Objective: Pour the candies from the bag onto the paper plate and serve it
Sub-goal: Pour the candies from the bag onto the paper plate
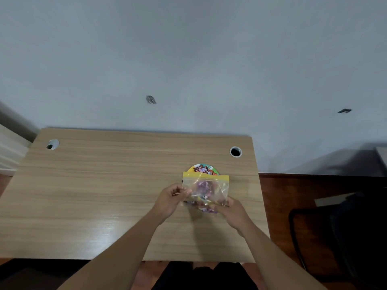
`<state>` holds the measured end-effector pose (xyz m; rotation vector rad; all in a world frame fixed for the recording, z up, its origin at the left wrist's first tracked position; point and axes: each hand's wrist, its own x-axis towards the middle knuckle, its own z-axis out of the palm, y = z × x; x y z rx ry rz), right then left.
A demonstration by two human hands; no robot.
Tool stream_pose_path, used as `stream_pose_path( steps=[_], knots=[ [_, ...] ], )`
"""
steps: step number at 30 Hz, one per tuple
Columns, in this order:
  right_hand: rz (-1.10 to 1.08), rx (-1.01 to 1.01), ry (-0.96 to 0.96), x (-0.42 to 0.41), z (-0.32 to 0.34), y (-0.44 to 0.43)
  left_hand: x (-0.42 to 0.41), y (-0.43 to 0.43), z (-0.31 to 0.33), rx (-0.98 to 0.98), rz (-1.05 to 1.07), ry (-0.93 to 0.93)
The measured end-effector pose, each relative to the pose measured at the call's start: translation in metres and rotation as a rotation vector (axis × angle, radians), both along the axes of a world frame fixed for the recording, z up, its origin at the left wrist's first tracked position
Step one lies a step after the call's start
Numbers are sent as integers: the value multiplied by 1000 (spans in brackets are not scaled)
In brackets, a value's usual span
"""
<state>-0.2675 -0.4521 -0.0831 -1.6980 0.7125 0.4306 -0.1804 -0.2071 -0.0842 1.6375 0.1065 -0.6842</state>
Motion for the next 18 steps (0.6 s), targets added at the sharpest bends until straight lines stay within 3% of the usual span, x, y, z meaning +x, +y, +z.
stream_pose_path(
  steps=[4,8,15,18],
  knots=[
    [-43,88,-113,12,16,-2,15,3,9,-2,-10,-69],
    [-37,52,-199,24,24,-7,29,12,13,10,-23,-151],
    [-53,28,-195,33,32,-8,42,21,27,1,-30,-223],
    [49,-17,-176,32,37,-12,49,28,32,-15,57,-199]
  ],
)
